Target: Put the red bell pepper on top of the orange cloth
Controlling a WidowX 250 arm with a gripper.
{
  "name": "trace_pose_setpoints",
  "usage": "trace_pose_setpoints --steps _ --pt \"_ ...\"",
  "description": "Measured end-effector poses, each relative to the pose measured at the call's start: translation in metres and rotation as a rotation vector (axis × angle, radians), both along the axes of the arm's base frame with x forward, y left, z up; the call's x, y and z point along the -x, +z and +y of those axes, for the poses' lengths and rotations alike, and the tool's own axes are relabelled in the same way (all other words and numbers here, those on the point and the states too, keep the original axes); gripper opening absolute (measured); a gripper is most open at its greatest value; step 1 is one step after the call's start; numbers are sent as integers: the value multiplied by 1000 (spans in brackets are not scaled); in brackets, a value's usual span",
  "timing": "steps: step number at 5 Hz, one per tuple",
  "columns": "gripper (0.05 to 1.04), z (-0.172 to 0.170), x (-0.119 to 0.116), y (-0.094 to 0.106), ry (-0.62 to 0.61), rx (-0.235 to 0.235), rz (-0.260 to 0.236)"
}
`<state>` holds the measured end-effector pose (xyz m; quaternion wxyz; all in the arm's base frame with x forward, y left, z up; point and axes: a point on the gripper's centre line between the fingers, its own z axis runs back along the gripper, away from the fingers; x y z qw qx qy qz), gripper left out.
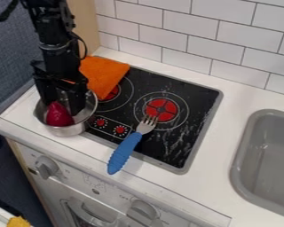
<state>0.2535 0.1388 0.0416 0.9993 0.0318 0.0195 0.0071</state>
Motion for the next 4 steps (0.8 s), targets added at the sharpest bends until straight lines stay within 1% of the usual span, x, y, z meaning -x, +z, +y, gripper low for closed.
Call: trace_pose_setpoints --steps 1,2,3,4 --pt "1008 2 4 -5 -6 -24 7" --pt "1001 5 7 -16 13 -36 39" --pt "950 6 9 -27 19 -36 77" --pt "758 6 7 -29 33 -34 84"
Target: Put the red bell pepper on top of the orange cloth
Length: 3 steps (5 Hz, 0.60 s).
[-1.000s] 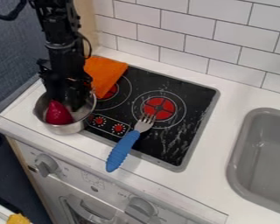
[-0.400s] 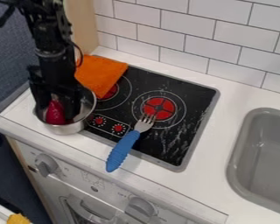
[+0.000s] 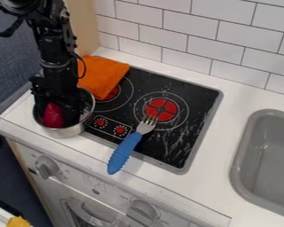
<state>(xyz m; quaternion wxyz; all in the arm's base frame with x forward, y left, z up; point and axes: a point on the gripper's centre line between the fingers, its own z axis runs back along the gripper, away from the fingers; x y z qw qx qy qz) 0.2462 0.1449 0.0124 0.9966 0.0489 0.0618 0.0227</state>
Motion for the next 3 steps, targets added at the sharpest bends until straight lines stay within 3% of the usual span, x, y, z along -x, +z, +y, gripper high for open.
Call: trace_pose_setpoints --steps 1,2,3 --pt "756 -4 -1 1 -15 13 5" --pt "756 -5 -13 19 -13 41 -29" --pt "756 3 -45 55 4 56 -96"
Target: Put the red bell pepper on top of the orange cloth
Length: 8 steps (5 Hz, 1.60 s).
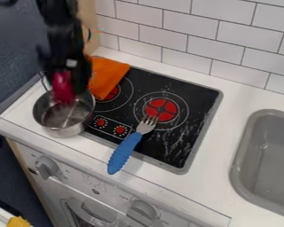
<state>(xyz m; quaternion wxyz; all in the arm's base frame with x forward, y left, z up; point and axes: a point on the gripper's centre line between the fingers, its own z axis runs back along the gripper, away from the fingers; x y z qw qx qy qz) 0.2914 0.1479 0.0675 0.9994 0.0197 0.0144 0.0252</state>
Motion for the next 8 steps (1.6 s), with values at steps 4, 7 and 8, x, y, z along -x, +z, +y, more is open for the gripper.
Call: trace_pose_setpoints --steps 4,7,8 --pt "823 13 -58 -29 13 -24 53" --pt "1001 6 -57 -5 -24 -27 -24" --pt "1000 1 -52 8 -53 -24 -57"
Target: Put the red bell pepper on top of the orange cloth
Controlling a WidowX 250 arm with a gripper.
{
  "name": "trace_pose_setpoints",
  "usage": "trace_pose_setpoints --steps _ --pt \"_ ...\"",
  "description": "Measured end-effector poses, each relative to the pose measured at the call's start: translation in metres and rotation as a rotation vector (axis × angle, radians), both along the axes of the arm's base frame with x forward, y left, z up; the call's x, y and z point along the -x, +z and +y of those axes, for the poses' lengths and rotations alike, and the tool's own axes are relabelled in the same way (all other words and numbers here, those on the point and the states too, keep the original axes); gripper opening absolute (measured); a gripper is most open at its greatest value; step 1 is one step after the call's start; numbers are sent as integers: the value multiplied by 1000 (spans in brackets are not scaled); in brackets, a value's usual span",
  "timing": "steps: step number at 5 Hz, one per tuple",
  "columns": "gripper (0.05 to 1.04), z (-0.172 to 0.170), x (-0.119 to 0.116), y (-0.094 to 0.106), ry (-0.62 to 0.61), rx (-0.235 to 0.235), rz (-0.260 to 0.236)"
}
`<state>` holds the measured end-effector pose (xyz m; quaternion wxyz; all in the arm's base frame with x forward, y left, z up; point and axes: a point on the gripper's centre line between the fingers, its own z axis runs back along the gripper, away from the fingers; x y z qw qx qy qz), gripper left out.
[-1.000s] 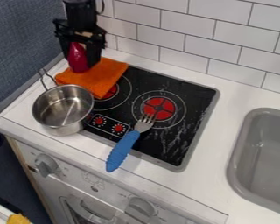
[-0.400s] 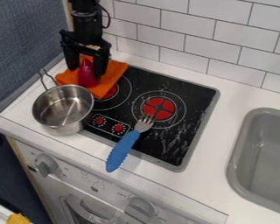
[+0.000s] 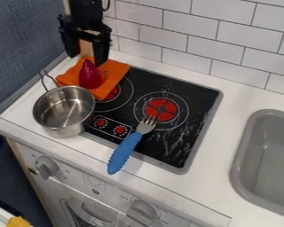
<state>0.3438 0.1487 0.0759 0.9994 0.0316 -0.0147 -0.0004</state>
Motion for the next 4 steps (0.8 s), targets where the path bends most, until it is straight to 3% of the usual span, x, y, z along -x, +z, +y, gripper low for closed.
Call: trace_pose_setpoints --steps 4 --pt "1000 -3 4 1 -23 6 -1"
